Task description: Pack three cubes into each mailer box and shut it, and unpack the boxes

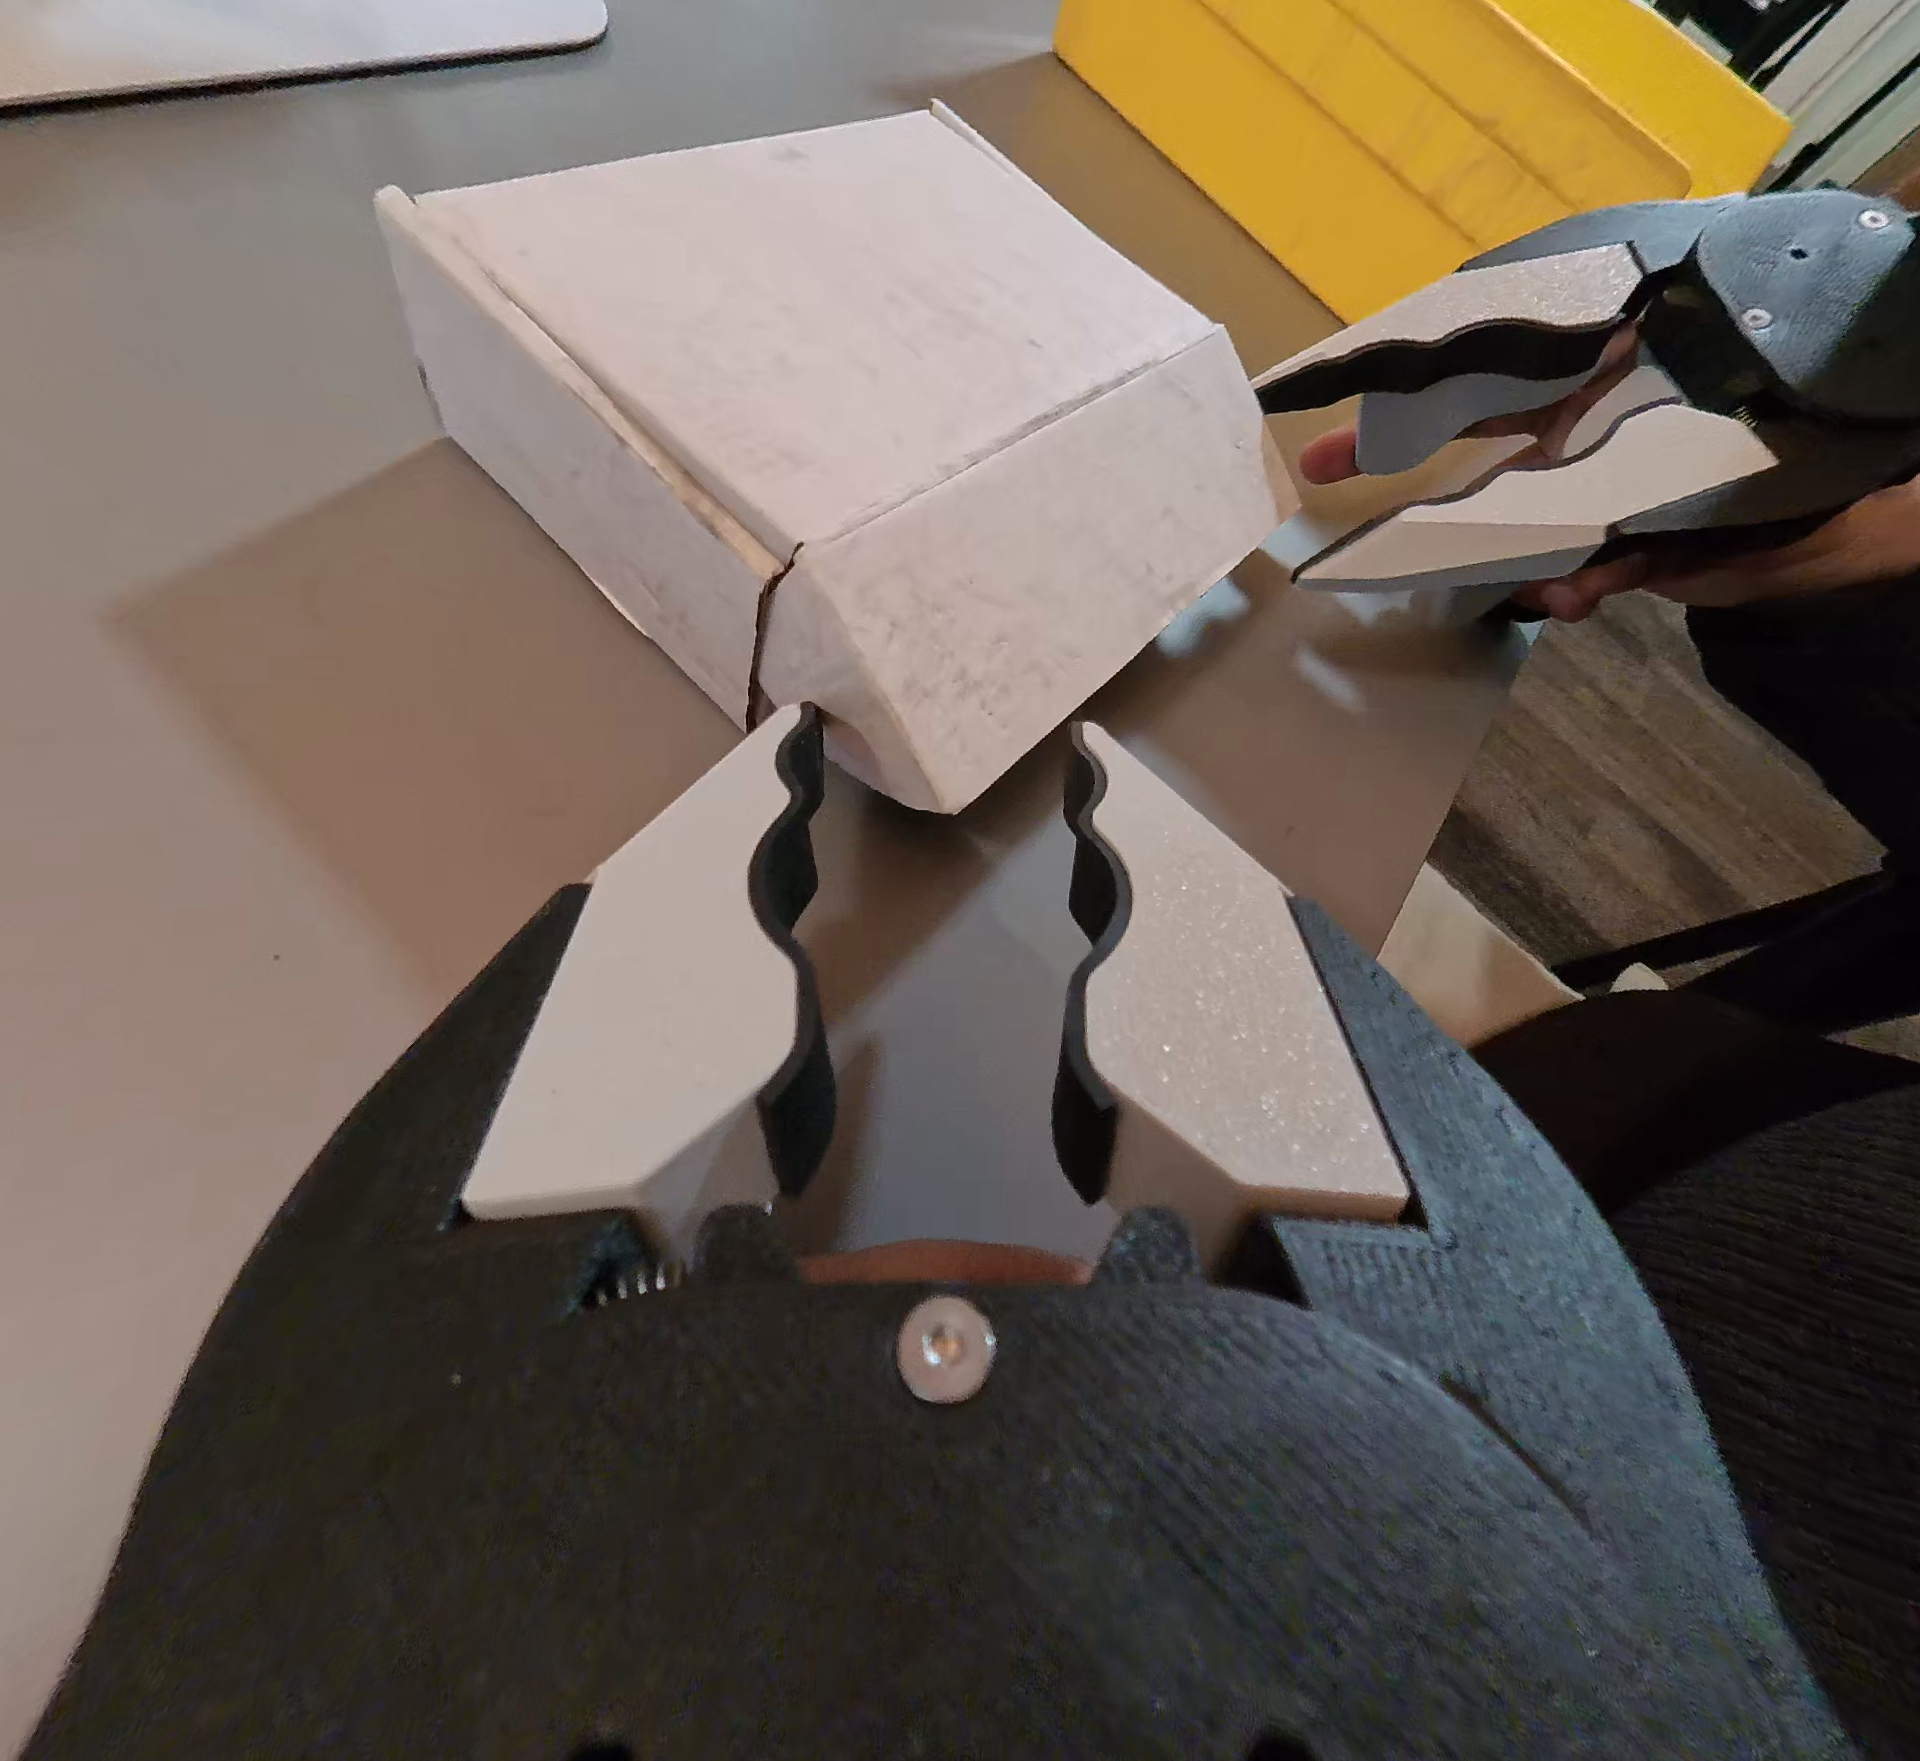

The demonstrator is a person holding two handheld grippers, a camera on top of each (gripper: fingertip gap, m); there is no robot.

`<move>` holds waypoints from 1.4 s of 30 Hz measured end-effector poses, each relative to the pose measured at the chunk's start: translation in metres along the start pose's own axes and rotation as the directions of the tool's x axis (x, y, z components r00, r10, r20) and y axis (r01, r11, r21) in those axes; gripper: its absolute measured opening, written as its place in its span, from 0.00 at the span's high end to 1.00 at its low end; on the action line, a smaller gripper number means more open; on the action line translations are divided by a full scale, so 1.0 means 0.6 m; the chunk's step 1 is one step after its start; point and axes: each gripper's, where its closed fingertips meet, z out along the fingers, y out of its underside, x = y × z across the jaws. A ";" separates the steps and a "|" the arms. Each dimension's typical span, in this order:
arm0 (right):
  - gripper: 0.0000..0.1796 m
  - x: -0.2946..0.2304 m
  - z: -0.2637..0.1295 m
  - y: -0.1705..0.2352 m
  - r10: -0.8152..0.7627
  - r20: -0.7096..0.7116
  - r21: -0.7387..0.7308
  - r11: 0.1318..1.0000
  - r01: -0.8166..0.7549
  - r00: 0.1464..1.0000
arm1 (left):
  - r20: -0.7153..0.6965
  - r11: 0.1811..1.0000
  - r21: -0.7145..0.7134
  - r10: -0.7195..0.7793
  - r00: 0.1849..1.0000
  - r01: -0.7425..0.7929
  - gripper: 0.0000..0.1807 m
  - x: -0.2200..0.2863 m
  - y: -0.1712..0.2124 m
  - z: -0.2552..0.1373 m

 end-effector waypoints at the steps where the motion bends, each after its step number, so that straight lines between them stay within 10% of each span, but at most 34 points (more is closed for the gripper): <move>1: 0.71 0.000 0.002 0.001 -0.010 -0.002 -0.005 1.000 0.010 1.000 | -0.003 1.000 0.018 -0.002 1.000 0.002 0.76 0.000 -0.004 -0.003; 42: 0.71 0.003 0.013 0.020 -0.161 -0.058 -0.089 0.984 0.156 0.985 | -0.006 0.998 0.058 0.009 1.000 -0.008 0.75 0.002 -0.010 -0.012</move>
